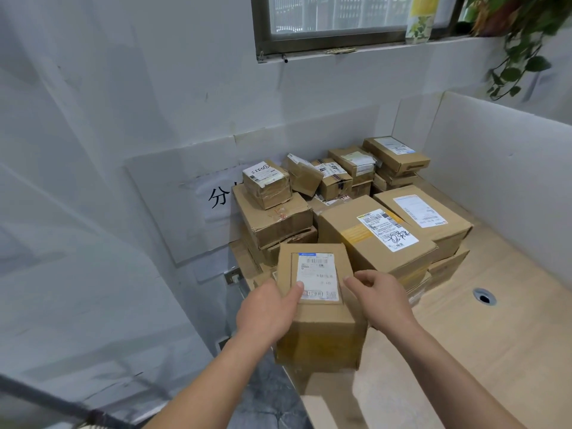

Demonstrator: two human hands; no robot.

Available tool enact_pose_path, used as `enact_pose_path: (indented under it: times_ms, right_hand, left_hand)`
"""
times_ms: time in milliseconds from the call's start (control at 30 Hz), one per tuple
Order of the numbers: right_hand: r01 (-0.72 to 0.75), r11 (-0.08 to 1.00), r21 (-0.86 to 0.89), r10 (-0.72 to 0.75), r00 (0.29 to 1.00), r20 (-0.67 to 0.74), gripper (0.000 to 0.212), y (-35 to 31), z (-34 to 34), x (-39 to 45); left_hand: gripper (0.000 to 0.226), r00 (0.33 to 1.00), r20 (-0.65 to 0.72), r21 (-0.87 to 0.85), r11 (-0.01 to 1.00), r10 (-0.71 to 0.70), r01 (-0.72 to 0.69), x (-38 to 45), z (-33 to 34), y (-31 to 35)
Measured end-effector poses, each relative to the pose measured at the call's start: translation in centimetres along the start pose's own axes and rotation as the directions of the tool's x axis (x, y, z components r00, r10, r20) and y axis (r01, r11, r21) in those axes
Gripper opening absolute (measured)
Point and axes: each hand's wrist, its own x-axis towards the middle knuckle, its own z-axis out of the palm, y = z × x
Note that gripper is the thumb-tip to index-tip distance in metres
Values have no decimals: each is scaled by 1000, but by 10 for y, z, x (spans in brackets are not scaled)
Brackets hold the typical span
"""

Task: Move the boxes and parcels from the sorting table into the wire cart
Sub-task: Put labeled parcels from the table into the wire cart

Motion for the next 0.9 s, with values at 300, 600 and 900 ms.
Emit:
enact_pose_path:
  times_ms: [300,600,900]
  right_hand:
    - [-18,998,56,15,998,58,37,14,18,-6]
    - [-286,888,360,187,940,287,31,38,33,-23]
    - [-174,807,565,118,984,134,15,32,23,-48]
  left_hand:
    - [45,994,106,-25,999,-19,21,-12,3,-11]
    - [43,984,178,-214,974,-31,70,-21,4,-14]
    - [48,994,108,-340,939,-17,53,-41,-10,-18]
